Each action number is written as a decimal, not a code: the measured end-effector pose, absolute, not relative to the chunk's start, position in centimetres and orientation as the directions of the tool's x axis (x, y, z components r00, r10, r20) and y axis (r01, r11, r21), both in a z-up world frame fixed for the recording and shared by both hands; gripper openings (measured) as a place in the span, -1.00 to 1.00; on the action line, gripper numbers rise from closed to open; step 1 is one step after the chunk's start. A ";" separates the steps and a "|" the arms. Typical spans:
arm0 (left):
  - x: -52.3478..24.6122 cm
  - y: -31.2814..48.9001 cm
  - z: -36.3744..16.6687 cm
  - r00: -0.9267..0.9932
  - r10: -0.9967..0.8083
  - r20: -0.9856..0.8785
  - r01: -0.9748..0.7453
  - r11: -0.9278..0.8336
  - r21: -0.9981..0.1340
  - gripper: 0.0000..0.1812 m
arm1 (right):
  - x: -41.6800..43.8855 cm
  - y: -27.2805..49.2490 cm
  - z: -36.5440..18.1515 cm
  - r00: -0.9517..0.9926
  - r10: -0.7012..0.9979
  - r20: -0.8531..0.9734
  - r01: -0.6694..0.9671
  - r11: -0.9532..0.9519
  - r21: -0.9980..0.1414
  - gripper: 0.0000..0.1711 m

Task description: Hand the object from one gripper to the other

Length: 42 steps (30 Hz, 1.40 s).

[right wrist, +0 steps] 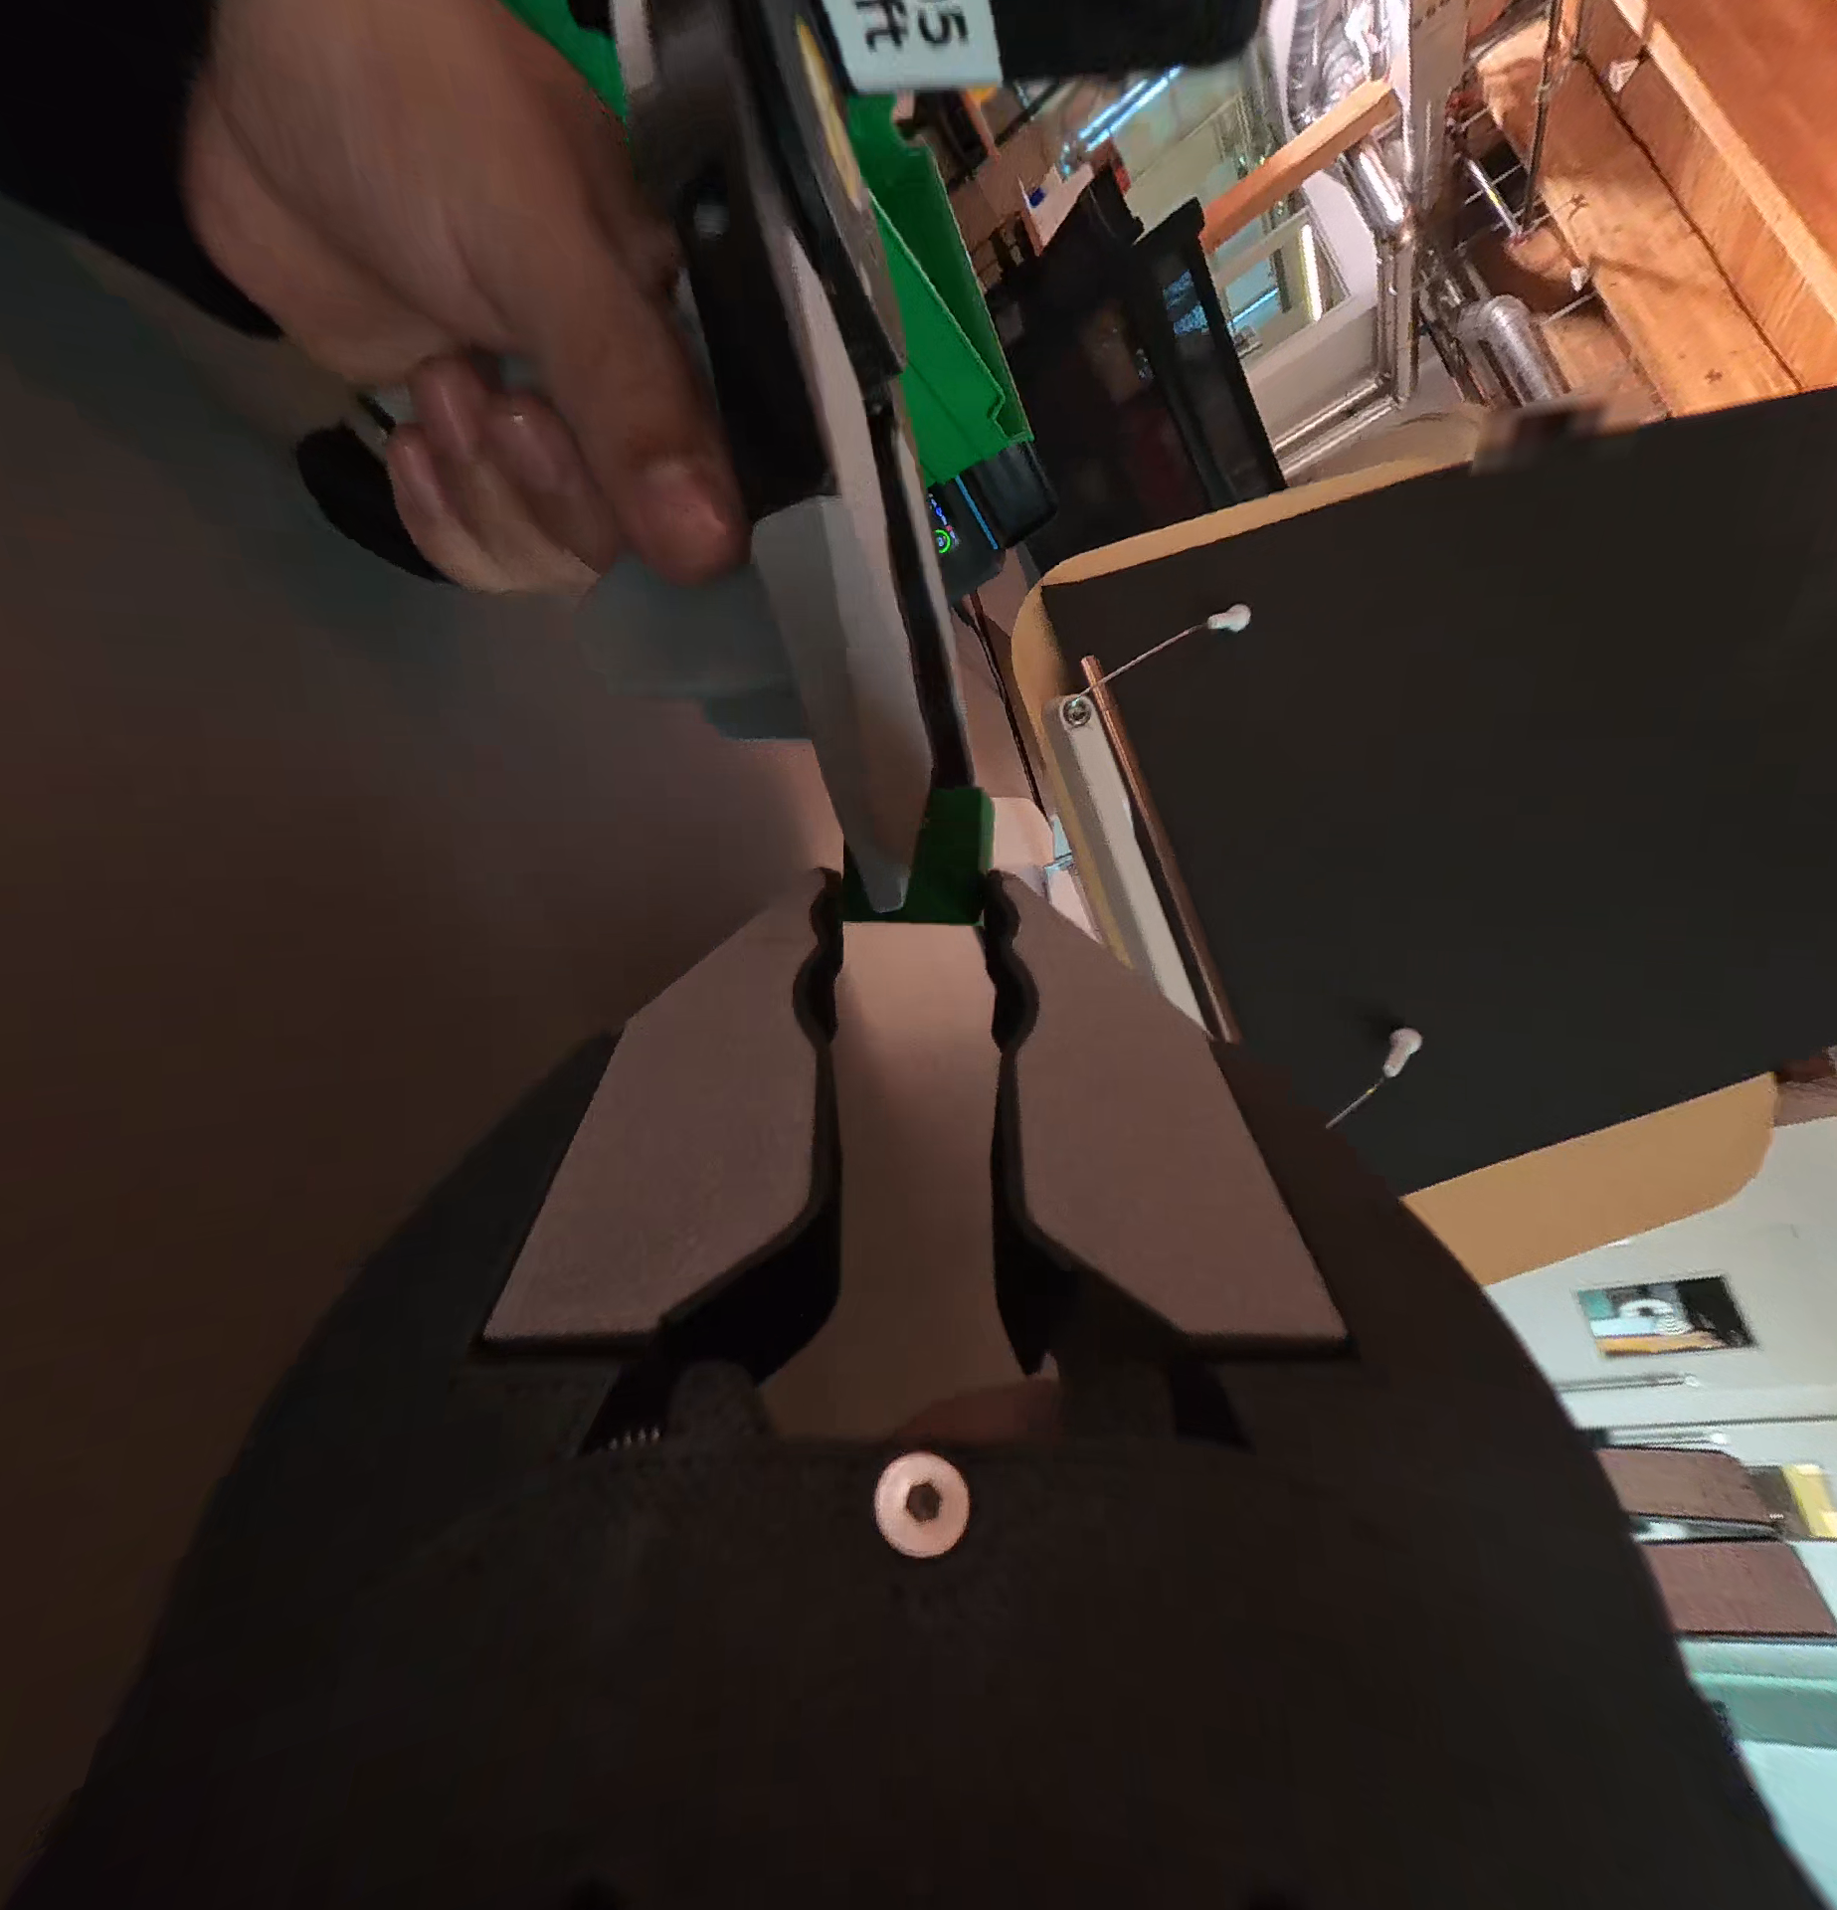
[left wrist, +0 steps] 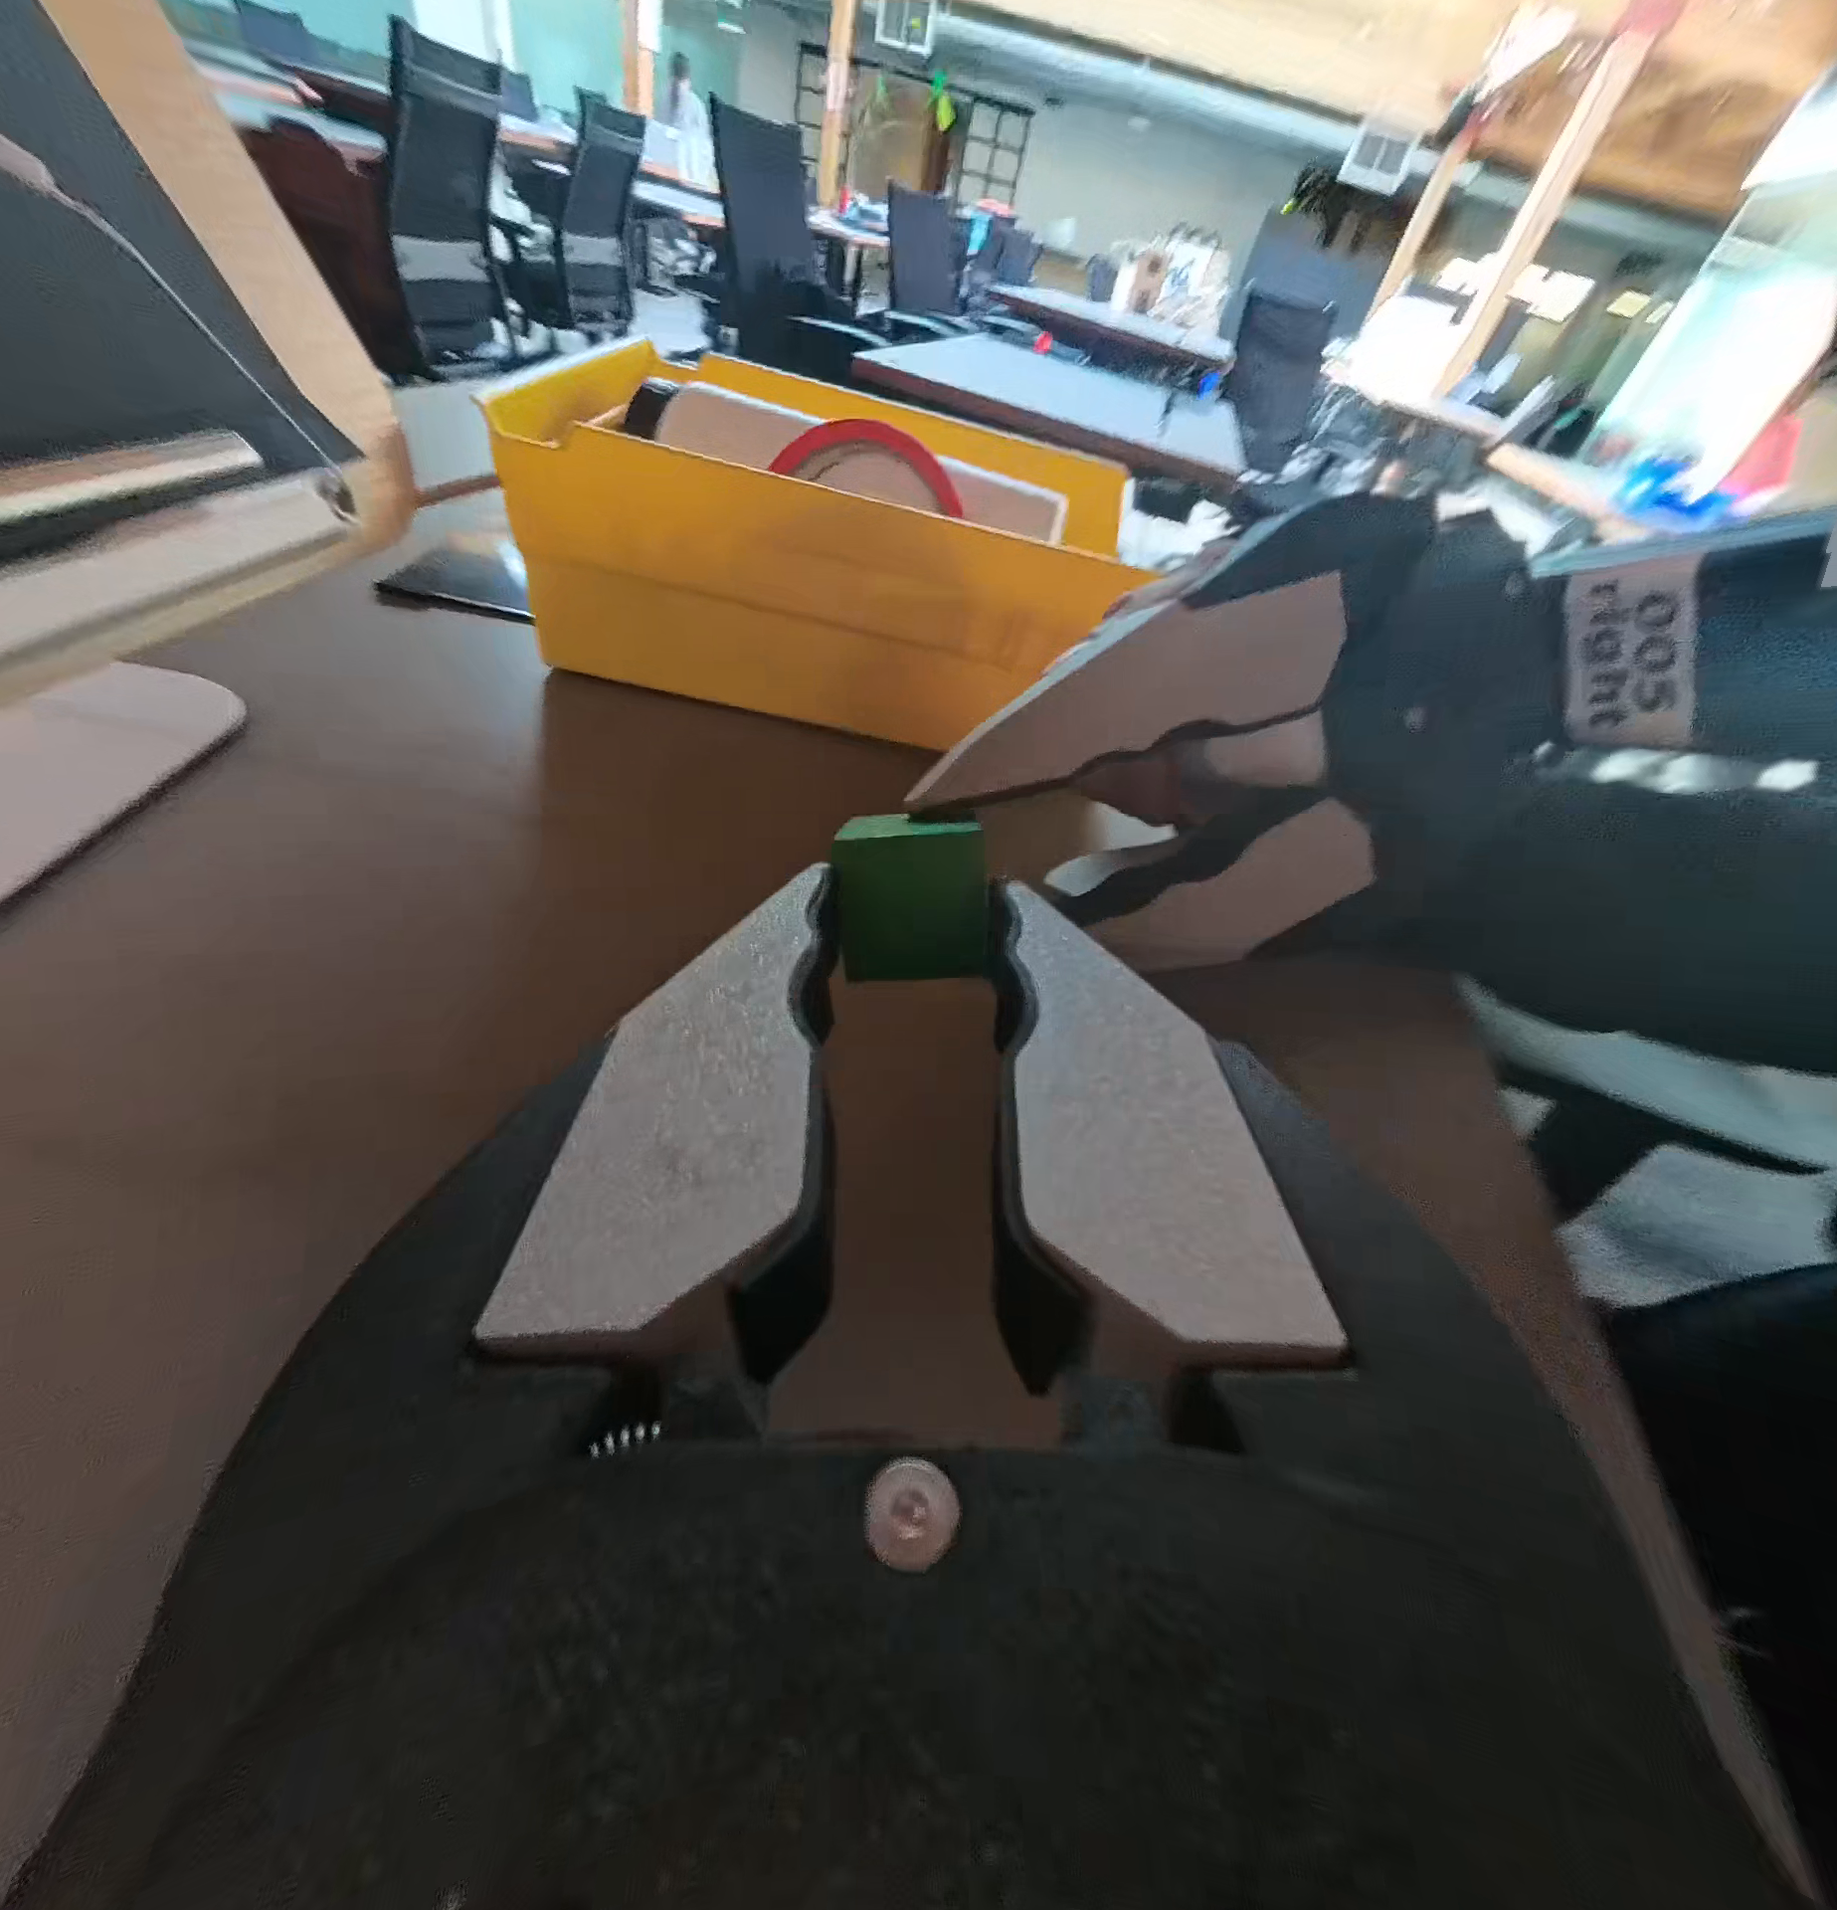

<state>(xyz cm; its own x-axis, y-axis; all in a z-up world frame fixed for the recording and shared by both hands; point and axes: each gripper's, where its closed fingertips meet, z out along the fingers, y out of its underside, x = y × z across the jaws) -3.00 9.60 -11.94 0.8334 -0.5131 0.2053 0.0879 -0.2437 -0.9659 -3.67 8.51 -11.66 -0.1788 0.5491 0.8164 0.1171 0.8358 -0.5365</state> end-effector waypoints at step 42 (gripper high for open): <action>-1.7 9.3 -11.7 0.738 -0.569 0.363 0.223 -0.303 -0.927 -0.66 | -3.7 8.2 -10.9 -0.155 0.523 0.838 0.092 0.852 -0.515 -0.71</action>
